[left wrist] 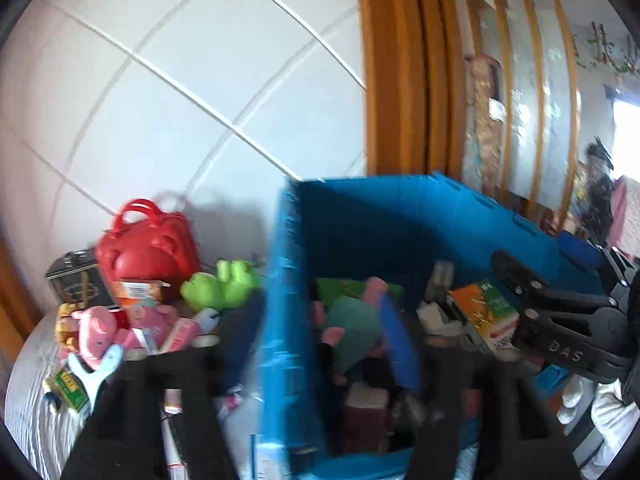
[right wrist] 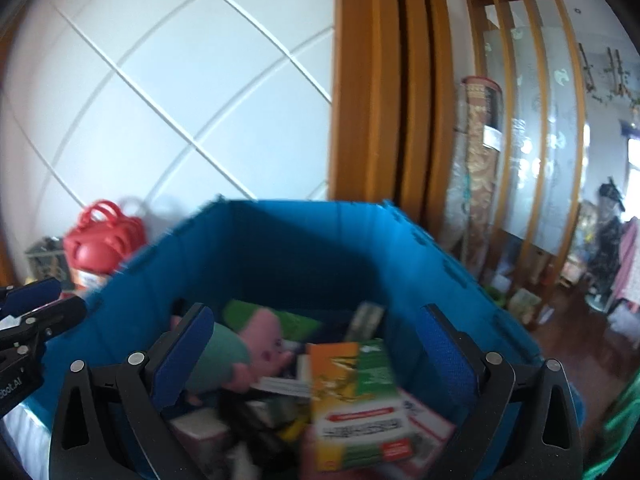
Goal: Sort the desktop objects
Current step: 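Move both tools back over the pile on the bed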
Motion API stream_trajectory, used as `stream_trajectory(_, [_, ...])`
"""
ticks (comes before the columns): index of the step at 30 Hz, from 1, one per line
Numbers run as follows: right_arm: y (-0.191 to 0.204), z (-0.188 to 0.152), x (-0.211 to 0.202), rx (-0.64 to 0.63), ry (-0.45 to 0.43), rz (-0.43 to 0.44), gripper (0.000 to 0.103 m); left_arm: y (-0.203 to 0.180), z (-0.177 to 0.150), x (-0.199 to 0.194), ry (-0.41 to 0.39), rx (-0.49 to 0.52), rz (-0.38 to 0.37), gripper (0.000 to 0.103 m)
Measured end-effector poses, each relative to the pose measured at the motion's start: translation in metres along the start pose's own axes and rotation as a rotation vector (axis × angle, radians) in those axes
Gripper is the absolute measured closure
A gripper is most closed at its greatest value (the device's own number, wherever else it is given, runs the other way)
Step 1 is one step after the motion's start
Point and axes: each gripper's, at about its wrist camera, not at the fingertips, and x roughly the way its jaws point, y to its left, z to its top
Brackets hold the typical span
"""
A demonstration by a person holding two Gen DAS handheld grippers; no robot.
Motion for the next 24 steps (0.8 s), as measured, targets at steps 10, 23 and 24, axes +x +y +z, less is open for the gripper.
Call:
stream_trajectory(10, [0.112,0.004,-0.042,-0.069,-0.163,0.231,0.000,0.118,-0.041,-0.042,-0.019,-0.125,0.268,0.019])
stream_trajectory(23, [0.281,-0.051,-0.013,-0.221,0.117,0.515,0.000,0.253,-0.156,-0.005,0.281,-0.276,0.429,0.019])
stream_trajectory(24, [0.288,-0.059,-0.010,-0.222,0.137,0.514,0.000,0.260,-0.167,0.001,0.307,-0.278,0.431,0.019])
